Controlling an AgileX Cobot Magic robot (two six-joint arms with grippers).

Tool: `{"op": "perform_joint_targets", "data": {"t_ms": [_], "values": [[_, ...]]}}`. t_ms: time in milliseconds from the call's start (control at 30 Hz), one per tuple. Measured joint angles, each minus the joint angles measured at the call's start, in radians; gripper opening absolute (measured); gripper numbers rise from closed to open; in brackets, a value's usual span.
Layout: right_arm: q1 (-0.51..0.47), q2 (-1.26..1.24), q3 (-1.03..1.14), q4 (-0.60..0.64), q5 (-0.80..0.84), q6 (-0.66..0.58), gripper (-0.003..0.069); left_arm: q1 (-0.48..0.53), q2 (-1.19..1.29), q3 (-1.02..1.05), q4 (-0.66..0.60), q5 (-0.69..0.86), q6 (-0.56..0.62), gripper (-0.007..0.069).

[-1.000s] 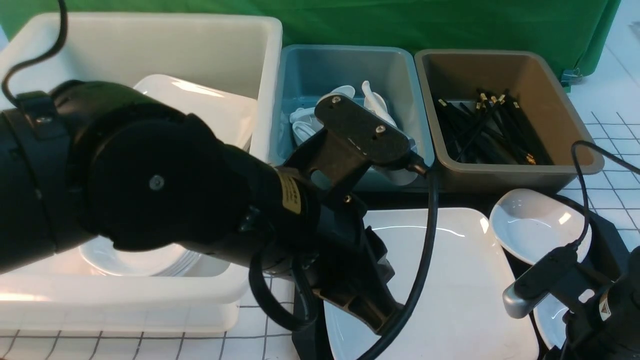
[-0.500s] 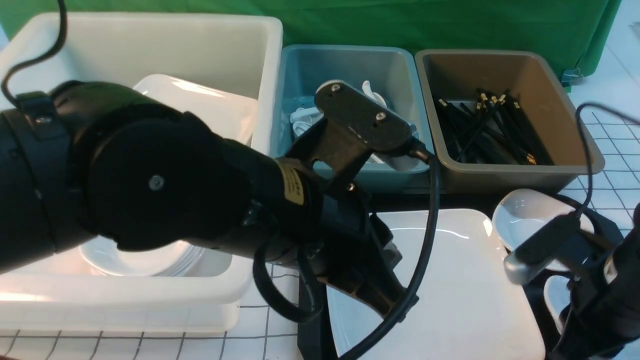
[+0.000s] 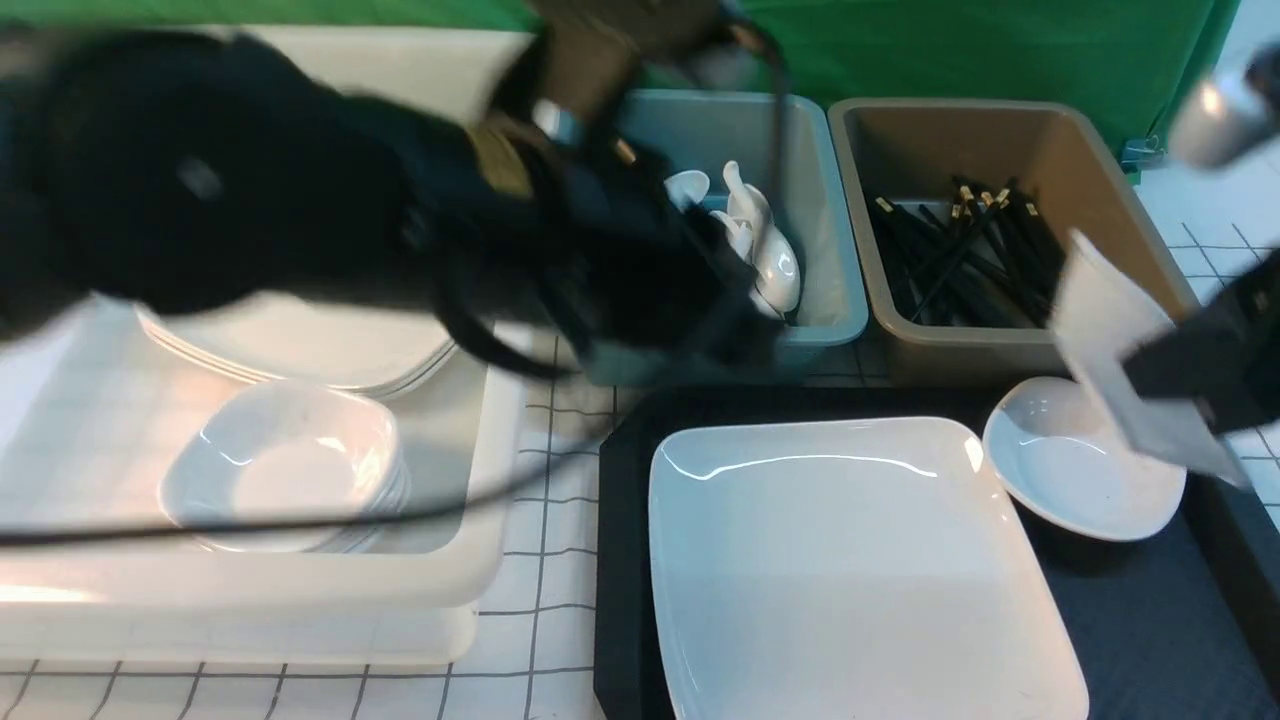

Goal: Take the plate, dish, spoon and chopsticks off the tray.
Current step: Use the right arm to put the small plate into the large storage box on the left

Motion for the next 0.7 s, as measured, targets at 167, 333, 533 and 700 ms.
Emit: {"op": "perform_joint_targets", "data": {"t_ms": [167, 333, 533, 700], "values": [[0.148, 0.13, -0.164, 0.094, -0.058, -0.061, 0.0047, 0.236, -0.1, -0.019, 0.0, 0.111, -0.002, -0.0003], [0.351, 0.375, -0.391, 0.095, -0.124, -0.076, 0.0047, 0.467, -0.195, -0.011, -0.001, 0.239, -0.003, -0.0003], [0.495, 0.693, -0.703, 0.084, -0.139, -0.069, 0.0047, 0.631, -0.32, 0.082, -0.002, 0.271, -0.003, -0.0003], [0.56, 0.907, -0.913, 0.035, -0.135, -0.036, 0.0047, 0.72, -0.411, 0.185, -0.001, 0.283, -0.02, -0.0003]]}}
